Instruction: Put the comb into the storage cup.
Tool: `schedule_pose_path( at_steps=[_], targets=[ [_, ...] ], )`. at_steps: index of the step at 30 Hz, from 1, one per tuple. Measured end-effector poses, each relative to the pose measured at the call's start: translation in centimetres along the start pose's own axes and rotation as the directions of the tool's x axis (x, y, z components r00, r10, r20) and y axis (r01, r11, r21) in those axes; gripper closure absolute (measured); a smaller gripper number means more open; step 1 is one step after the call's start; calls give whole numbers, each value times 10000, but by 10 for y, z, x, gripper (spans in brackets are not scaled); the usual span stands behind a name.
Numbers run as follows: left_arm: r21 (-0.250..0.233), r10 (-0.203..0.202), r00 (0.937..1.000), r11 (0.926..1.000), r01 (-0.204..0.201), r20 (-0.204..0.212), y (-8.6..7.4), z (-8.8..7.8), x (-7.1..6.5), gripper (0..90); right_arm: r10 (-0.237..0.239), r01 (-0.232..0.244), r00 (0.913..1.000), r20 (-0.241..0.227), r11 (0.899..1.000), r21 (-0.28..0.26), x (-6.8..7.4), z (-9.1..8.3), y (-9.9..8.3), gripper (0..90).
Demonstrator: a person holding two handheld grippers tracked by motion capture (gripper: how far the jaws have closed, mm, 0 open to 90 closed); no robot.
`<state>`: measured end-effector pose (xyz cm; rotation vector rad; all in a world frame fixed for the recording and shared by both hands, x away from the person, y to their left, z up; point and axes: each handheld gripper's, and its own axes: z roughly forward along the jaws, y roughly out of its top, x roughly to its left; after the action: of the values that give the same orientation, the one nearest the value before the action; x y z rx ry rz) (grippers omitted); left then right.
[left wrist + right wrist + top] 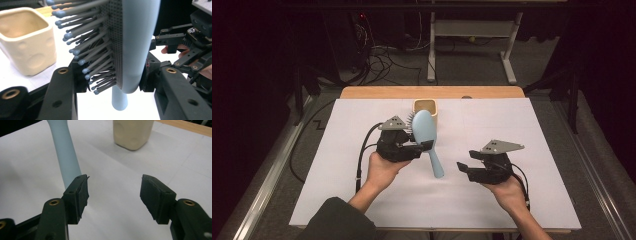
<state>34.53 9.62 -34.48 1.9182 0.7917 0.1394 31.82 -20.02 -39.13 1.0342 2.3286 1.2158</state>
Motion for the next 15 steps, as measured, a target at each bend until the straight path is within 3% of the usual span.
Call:
schedule_pose_path(
  at_steps=[15],
  targets=[
    [-102,-12,9998,9999,10,-183,3,-6,4,547,231,-213,9991,346,9985,-511,-18,-22,-26,396]
  ],
)
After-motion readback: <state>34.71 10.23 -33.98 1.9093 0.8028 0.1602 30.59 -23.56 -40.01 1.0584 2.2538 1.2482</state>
